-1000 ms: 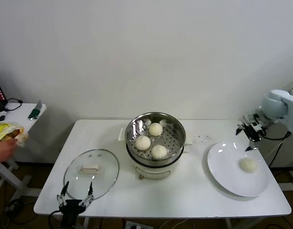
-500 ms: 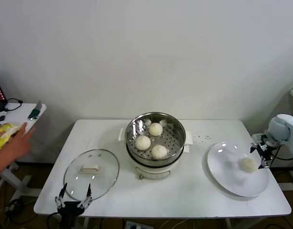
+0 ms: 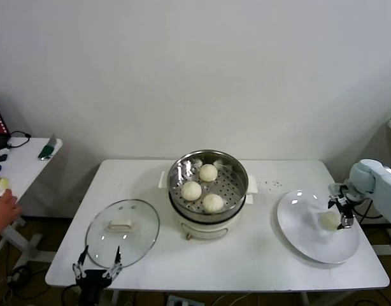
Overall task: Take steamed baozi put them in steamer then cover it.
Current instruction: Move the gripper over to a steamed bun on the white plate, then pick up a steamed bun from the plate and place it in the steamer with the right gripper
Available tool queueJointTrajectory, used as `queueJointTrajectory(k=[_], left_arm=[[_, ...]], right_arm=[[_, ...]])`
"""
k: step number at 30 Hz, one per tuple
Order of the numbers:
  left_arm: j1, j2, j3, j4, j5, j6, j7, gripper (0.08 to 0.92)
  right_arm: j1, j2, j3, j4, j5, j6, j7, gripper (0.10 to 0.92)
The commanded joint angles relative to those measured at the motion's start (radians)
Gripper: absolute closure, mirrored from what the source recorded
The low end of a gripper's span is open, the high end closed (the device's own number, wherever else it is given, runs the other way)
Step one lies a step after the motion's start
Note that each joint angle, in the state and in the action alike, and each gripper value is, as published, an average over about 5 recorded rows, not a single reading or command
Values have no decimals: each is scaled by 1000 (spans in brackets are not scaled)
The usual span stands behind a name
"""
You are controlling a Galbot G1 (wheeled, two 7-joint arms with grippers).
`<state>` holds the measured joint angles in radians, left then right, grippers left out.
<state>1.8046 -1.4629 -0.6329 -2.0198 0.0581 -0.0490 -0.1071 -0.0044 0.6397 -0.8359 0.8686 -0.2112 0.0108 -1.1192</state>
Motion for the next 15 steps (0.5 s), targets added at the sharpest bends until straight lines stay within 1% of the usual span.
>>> queueJointTrajectory(k=[1,7,9,15], left_arm=[[-4,3,0,3,1,2,0,177],[-10,3,4,9,2,5,-1,177],[-11,4,5,9,3,5,-1,177],[-8,3,6,4,5,5,-1,177]], right_arm=[[-36,33,29,-41,-14,4,-5,203],[-37,46,34,-65,-24,12,-5,204],[-38,57,41,-79,-28,16,-2,217],[-21,67,35,-92,-25,25,-3,301]])
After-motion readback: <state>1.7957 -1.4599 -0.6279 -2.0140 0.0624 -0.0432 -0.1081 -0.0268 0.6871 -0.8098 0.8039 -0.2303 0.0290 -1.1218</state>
